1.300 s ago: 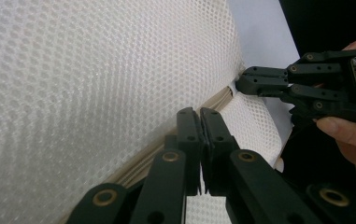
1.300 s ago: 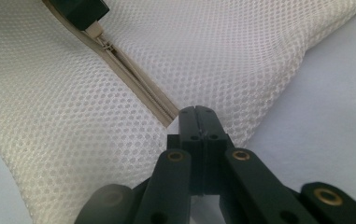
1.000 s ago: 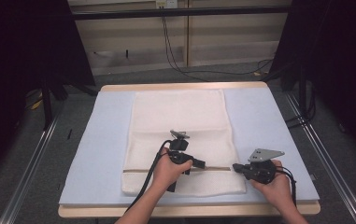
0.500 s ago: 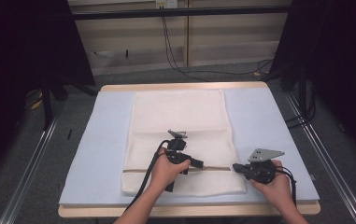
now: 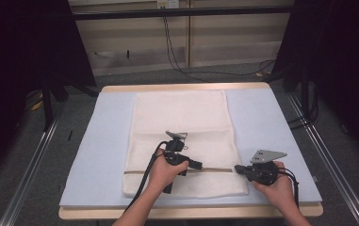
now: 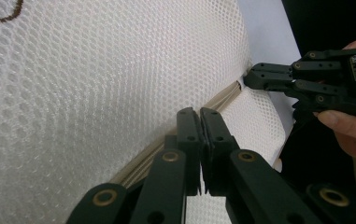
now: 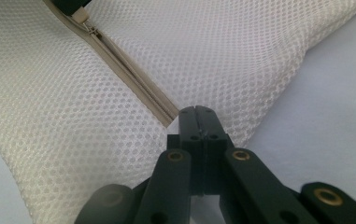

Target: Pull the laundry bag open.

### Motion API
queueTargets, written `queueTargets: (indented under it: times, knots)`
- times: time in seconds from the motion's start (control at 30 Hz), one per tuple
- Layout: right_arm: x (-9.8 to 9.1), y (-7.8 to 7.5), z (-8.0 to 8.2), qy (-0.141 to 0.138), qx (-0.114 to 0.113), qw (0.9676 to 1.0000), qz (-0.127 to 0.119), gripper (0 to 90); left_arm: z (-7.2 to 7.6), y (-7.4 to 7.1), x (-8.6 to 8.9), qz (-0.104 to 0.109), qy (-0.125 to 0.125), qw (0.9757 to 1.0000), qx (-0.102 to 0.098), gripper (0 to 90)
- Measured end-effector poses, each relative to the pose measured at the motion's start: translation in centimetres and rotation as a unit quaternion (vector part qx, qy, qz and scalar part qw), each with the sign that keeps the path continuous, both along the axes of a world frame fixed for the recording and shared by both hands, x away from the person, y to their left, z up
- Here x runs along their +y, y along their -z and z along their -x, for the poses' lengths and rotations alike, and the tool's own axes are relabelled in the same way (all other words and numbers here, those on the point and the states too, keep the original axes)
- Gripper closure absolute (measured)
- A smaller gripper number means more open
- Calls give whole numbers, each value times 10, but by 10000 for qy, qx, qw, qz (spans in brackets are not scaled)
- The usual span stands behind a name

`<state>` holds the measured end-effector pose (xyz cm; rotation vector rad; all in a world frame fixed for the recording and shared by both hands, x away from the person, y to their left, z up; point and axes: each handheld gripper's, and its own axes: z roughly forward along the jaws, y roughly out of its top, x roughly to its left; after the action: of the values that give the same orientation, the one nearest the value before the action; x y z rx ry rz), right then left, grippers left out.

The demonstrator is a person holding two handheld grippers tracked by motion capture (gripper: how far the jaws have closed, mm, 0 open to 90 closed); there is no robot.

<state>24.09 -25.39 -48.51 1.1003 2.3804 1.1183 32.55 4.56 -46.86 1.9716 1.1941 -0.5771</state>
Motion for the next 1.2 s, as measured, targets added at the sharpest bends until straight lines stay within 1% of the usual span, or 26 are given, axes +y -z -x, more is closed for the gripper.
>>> queueTargets:
  times: [0.03, 0.23, 0.3, 0.33, 0.37, 0.43, 0.57, 0.6, 0.63, 0.67, 0.7, 0.73, 0.8, 0.87, 0.93, 0.97, 1.03, 1.07, 1.1, 1.13, 1.2]
  knots:
    - [0, 0, 0, 1, 2, 10000, -2, 900, 0, 0, -1, -22, -14, 10000, -19, 877]
    - [0, 0, 0, -12, 8, 10000, -16, 900, 0, 1, 0, 11, -9, 10000, 25, 877]
    - [0, 0, 0, 2, 8, 10000, -2, 900, 0, 1, 1, -65, -2, 10000, -21, 877]
    - [0, 0, 0, 1, 13, 10000, -1, 900, 1, 1, 1, -19, -20, 10000, 2, 877]
    - [0, 0, 0, 3, 22, 10000, -3, 900, 0, 0, 2, -62, -6, 10000, -18, 877]
    - [0, 0, 0, 5, 22, 10000, -2, 900, 0, 0, 4, -27, -4, 10000, 26, 877]
    - [0, 0, 0, 1, 24, 10000, -1, 900, 1, 0, 3, -9, -6, 10000, 18, 877]
    - [0, 0, 0, 1, 24, 10000, 1, 900, 1, 0, 3, -51, -24, 10000, 15, 877]
    - [0, 0, 0, 1, 24, 10000, 1, 900, 0, 0, 5, -111, 19, 9999, -24, 877]
    - [0, 0, 0, 1, 21, 10000, 4, 900, 0, 1, 5, -41, 4, 10000, 33, 877]
    - [0, 0, 0, -4, 18, 10000, -5, 900, 0, 1, 6, -11, -7, 10000, 41, 877]
    - [0, 0, 0, -1, 18, 10000, 4, 900, 0, 1, 7, -102, -19, 9999, -10, 877]
    - [0, 0, 0, -5, 20, 10000, 3, 900, 0, 1, 8, -29, -17, 10000, 9, 877]
    - [0, 0, 0, -13, 13, 10000, -1, 900, 0, 0, 9, -82, -28, 10000, -7, 877]
    - [1, -1, 0, -30, 1, 10000, 53, 900, -1, 0, 11, -37, -27, 10000, 59, 877]
    - [1, -1, 0, -40, -5, 10000, 71, 900, 0, 0, 11, -61, -45, 10000, 22, 877]
    - [1, -1, 0, -27, 8, 10000, 56, 900, 1, -1, 10, 23, -82, 9999, 58, 877]
    - [1, -1, 0, -21, 2, 10000, 56, 900, 0, -1, 11, -38, -66, 10000, 40, 877]
    - [1, -1, 0, -29, 8, 10000, 55, 900, -1, 0, 11, -55, -29, 10000, 37, 877]
    - [1, -1, 0, -33, 10, 10000, 51, 900, 0, 0, 11, -38, -74, 9999, 69, 877]
    - [1, -1, 0, -36, 8, 10000, 51, 900, -1, 0, 13, -106, -15, 9999, 42, 877]
